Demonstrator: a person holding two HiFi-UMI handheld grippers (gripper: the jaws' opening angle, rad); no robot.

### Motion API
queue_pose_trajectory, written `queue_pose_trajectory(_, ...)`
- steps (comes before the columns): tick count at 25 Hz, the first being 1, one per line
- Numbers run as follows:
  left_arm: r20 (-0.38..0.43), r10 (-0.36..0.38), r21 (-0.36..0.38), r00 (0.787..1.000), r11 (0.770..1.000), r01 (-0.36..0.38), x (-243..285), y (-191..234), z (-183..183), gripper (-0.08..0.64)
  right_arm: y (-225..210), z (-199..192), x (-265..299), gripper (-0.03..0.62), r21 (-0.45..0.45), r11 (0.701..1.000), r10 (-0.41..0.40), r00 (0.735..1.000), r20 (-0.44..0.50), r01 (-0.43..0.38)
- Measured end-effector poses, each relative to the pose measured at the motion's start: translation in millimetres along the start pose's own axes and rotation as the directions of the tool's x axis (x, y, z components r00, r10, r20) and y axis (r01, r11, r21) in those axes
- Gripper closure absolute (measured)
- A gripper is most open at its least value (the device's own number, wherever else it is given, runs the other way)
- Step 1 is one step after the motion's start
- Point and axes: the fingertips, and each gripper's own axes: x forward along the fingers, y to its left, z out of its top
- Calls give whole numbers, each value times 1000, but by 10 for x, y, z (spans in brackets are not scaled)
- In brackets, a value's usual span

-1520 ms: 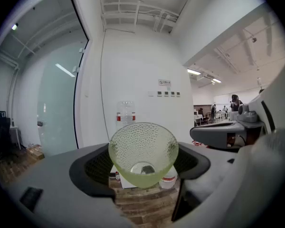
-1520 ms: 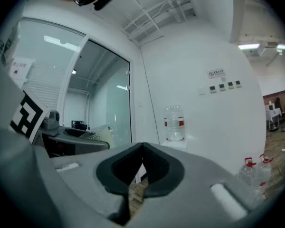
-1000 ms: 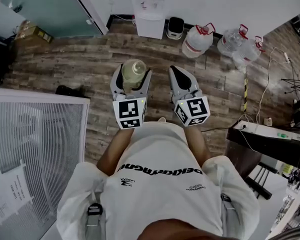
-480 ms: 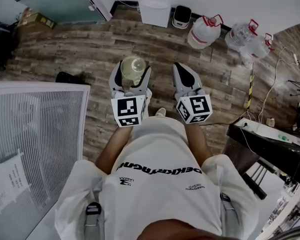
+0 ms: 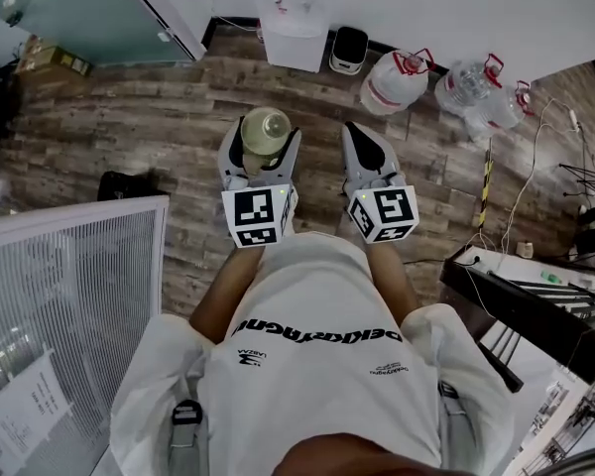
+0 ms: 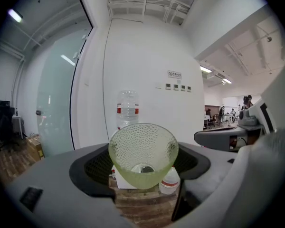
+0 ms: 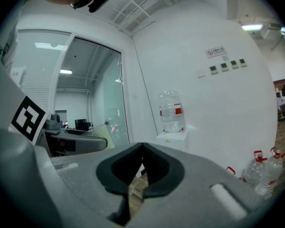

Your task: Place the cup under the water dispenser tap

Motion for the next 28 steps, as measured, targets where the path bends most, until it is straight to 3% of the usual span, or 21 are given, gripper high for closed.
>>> queue_pose_trajectory(7, -4, -40, -8, 999, 999, 40, 873, 489, 375, 187, -226, 394, 953, 594, -18, 999, -27, 1000, 1, 27)
queue_pose_trajectory(17, -6, -74, 12, 997, 997, 75, 1861, 1194, 664, 187, -420, 661, 2138, 594, -38, 998, -55, 998, -19, 55)
queue_pose_trajectory(28, -41, -113, 4, 993, 994, 113, 2563, 1494, 678, 187, -685, 674, 2827, 594, -36, 995, -97, 994, -47, 96)
